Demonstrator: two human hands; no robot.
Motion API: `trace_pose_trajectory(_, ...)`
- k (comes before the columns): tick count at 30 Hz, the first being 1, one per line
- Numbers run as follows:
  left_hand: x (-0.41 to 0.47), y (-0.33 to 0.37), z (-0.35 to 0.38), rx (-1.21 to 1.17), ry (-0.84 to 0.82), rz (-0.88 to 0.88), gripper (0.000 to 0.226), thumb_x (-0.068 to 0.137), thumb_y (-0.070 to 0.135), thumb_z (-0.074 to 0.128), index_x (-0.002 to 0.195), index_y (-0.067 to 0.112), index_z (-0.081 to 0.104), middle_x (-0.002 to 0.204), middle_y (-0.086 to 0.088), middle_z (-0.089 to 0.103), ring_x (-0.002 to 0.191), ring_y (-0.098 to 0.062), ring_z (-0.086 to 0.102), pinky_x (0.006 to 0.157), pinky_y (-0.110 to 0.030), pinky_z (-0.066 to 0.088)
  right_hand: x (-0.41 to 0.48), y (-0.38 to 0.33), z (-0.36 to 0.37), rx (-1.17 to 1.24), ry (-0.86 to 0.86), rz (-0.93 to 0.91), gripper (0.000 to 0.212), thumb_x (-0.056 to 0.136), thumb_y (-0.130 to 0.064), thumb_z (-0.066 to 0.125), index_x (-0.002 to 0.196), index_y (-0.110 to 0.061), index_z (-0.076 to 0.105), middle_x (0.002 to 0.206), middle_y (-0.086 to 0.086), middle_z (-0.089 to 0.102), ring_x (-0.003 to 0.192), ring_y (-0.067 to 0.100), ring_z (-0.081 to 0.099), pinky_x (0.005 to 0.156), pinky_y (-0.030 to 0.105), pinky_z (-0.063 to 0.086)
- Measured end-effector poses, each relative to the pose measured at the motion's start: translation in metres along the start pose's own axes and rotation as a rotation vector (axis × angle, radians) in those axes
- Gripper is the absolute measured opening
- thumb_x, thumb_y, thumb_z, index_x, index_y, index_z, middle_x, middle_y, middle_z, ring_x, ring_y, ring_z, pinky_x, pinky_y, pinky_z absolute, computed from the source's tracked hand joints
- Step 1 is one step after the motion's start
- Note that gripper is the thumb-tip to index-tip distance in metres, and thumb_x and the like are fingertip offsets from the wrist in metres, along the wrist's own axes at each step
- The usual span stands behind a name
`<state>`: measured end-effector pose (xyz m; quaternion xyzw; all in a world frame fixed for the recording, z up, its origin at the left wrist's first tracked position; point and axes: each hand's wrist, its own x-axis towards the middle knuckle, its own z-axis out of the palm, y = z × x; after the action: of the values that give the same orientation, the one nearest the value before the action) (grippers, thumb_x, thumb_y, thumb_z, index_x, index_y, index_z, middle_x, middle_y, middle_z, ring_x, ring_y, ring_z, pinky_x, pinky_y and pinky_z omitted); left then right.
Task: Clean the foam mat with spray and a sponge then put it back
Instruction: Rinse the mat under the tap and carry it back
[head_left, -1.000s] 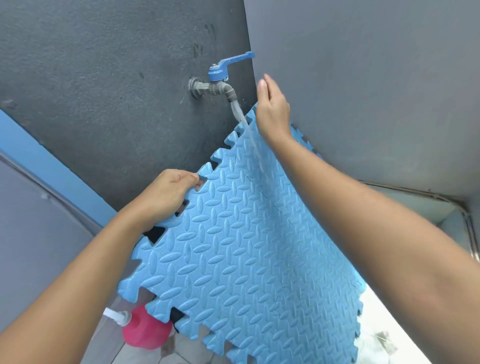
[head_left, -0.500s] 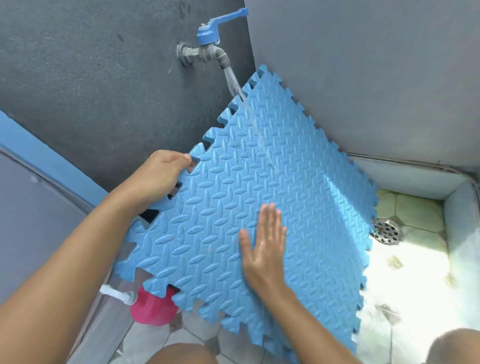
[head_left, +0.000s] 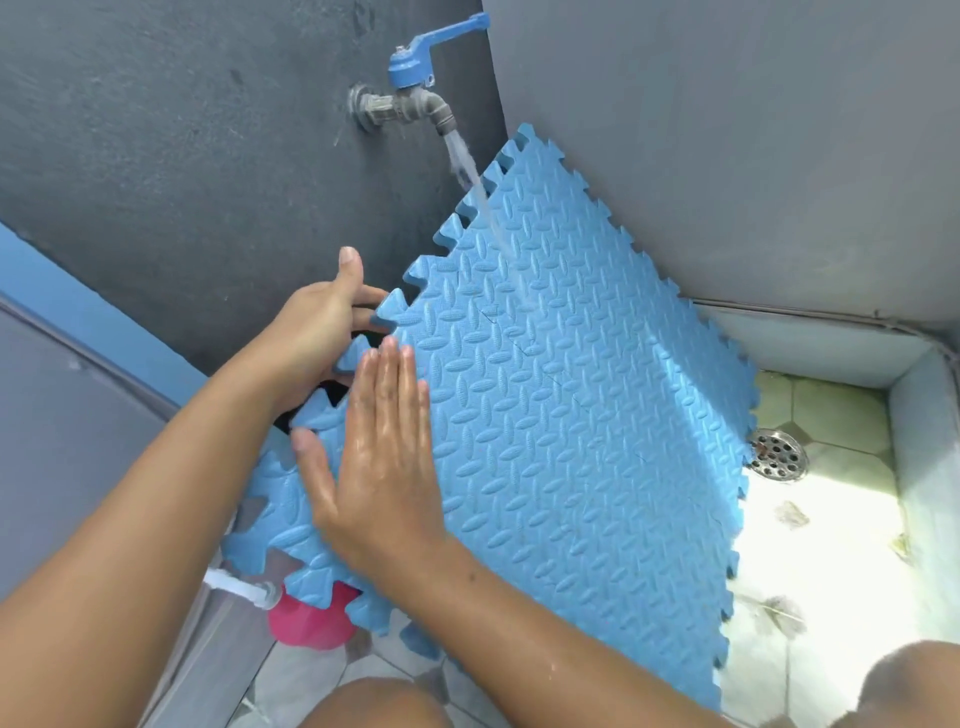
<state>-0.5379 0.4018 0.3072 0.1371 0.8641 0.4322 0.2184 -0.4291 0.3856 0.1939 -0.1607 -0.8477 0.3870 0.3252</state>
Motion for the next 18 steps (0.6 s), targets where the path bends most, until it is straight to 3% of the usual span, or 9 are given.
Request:
trace_pose_trajectory(4,0.005,-0.004,0.012,0.198,0.053,0.025,0.068,0.101,0.069,0.028,0.112,0.020,0.074,0.095,0.001,0.079,0.093,-0.012,0.065,0.071,-0.037,0.056,-0.014,0.067,-0.013,-0.012,-0.066,0.119,0.082,0.102,-0.057,0.027,0.160,-0.006,0.000,0.168,0.008,-0.012,0.154,0.019,-0.019,0.126,0.050,0.001)
trace_pose_trajectory(6,0.011,-0.007,0.021,0.308,0.058,0.110,0.061,0.097,0.068,0.044,0.094,0.017,0.076,0.083,0.003,0.077,0.078,-0.011,0.068,0.071,-0.037,0.058,0.000,0.100,-0.023,0.003,-0.070,0.180,0.081,0.101,-0.059,0.023,0.161,-0.010,-0.001,0.168,0.004,-0.014,0.153,0.014,-0.021,0.126,0.048,-0.003)
trace_pose_trajectory(8,0.012,-0.010,0.030,0.455,0.085,0.229,0.051,0.093,0.057,0.065,0.063,0.015,0.062,0.049,0.014,0.060,0.046,0.000,0.049,0.051,-0.026,0.044,0.026,0.119,-0.034,0.039,-0.059,0.208,0.078,0.101,-0.057,0.022,0.161,-0.012,0.001,0.169,0.002,-0.011,0.154,0.012,-0.019,0.126,0.045,-0.006)
trace_pose_trajectory(9,0.011,-0.011,0.034,0.510,0.099,0.267,0.050,0.091,0.050,0.071,0.057,0.017,0.056,0.043,0.016,0.053,0.042,-0.001,0.047,0.046,-0.022,0.035,0.044,0.124,-0.038,0.058,-0.055,0.218,0.076,0.102,-0.055,0.023,0.161,-0.013,0.002,0.169,0.001,-0.009,0.154,0.012,-0.016,0.126,0.044,-0.007)
trace_pose_trajectory(11,0.013,-0.013,0.036,0.551,0.114,0.320,0.035,0.089,0.048,0.073,0.070,0.018,0.068,0.058,0.013,0.066,0.059,-0.006,0.062,0.053,-0.024,0.041,0.089,0.127,-0.045,0.111,-0.059,0.219,0.069,0.105,-0.048,0.027,0.161,-0.013,0.006,0.170,0.002,-0.004,0.155,0.013,-0.012,0.126,0.043,-0.006)
trace_pose_trajectory(13,0.009,-0.010,0.035,0.579,0.152,0.382,0.035,0.090,0.049,0.072,0.091,0.014,0.075,0.076,-0.004,0.072,0.078,-0.026,0.066,0.063,-0.034,0.043,0.143,0.126,-0.052,0.160,-0.048,0.193,0.064,0.107,-0.043,0.031,0.161,-0.014,0.013,0.170,0.004,0.003,0.156,0.015,-0.006,0.126,0.044,-0.003)
trace_pose_trajectory(18,0.001,0.004,0.017,0.592,0.252,0.498,0.037,0.092,0.043,0.071,0.088,0.007,0.070,0.075,-0.014,0.069,0.076,-0.036,0.061,0.072,-0.042,0.048,0.247,0.147,-0.069,0.107,-0.056,0.133,0.059,0.107,-0.046,0.029,0.161,-0.025,0.018,0.170,0.000,0.006,0.156,0.014,-0.001,0.125,0.047,-0.006)
